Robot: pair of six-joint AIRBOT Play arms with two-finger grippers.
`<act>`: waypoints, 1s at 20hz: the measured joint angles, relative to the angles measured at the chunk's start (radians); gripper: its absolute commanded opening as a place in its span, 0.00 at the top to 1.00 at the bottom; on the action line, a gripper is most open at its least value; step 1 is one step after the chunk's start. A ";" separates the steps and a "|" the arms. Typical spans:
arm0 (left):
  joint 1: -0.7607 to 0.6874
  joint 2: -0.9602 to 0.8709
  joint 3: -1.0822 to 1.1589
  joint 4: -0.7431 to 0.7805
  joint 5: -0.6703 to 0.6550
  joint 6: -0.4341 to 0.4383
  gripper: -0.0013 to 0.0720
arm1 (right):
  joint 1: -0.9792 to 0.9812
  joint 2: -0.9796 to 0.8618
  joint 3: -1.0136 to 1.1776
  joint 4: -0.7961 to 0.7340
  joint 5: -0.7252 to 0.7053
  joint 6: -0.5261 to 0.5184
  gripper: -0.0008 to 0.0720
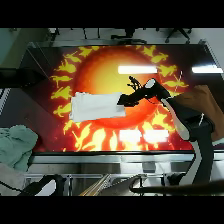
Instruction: Fold the shirts.
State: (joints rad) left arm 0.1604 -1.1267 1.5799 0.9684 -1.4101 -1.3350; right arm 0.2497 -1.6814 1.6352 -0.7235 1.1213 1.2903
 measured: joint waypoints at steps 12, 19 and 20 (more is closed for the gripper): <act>0.000 0.000 0.000 -0.002 -0.005 -0.002 0.95 | -0.144 0.201 0.004 0.176 -0.021 -0.090 0.97; 0.000 0.000 0.000 0.000 -0.041 -0.002 0.95 | -0.497 0.474 0.003 0.174 -0.050 -0.043 0.97; 0.000 0.000 0.000 0.000 -0.045 -0.001 0.95 | -0.554 0.509 0.004 0.166 -0.051 -0.032 0.97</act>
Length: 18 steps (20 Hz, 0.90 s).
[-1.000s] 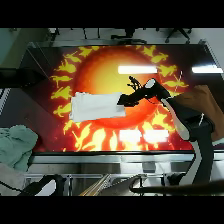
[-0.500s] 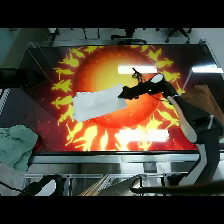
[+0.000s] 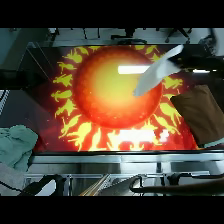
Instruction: Fold the shirts.
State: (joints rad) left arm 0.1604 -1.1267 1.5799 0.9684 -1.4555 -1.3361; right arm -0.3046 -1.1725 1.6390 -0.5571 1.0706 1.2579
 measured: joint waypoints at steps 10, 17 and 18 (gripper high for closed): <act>0.000 0.000 0.000 0.000 0.000 0.002 0.95 | -0.351 0.249 -0.089 -0.556 0.163 0.258 0.97; 0.000 0.000 0.000 -0.001 -0.004 -0.001 0.95 | -0.368 0.316 -0.287 -0.779 0.251 0.403 0.97; 0.000 0.000 0.000 -0.001 -0.005 -0.001 0.95 | -0.369 0.318 -0.310 -0.814 0.273 0.417 0.97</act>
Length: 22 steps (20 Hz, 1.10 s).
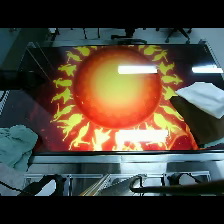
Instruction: Fold the shirts.
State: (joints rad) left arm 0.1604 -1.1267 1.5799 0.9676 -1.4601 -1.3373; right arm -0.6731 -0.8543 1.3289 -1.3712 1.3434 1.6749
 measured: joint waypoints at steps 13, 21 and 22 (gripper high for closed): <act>-0.001 0.000 0.000 0.000 0.044 0.000 0.95 | 0.002 0.007 -0.011 -0.089 -0.040 0.059 0.96; -0.038 0.066 -0.124 0.001 0.065 0.012 0.95 | 0.254 0.034 -0.132 0.346 -0.164 -0.174 0.97; -0.058 0.095 -0.182 0.001 0.071 0.014 0.95 | 0.322 0.052 -0.181 0.357 -0.179 -0.185 0.97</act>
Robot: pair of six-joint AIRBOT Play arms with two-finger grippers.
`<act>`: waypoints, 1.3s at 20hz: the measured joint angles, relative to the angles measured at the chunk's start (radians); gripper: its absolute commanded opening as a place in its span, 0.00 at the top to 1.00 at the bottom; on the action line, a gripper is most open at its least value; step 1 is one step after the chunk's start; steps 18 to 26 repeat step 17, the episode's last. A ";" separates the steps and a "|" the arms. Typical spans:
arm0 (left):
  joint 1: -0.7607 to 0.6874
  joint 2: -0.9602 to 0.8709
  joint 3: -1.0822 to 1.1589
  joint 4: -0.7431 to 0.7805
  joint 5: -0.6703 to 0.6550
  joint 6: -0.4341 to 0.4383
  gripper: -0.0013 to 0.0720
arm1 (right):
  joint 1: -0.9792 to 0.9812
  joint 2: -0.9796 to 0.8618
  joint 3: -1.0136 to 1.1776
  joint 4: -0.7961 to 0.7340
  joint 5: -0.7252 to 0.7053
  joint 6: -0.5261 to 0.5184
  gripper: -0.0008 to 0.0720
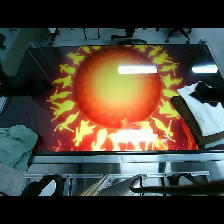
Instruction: Fold the shirts.
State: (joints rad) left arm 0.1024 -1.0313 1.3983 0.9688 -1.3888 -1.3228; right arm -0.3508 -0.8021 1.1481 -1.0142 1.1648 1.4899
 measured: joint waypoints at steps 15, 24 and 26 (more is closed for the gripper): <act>-0.460 0.306 -0.677 0.000 0.287 -0.084 0.95 | 0.566 0.183 -0.474 0.047 -0.235 0.043 0.97; -0.469 0.308 -0.684 -0.002 0.299 -0.091 0.95 | 0.570 0.183 -0.477 0.047 -0.237 0.046 0.97; -0.469 0.308 -0.684 -0.002 0.299 -0.091 0.95 | 0.570 0.183 -0.477 0.047 -0.237 0.046 0.97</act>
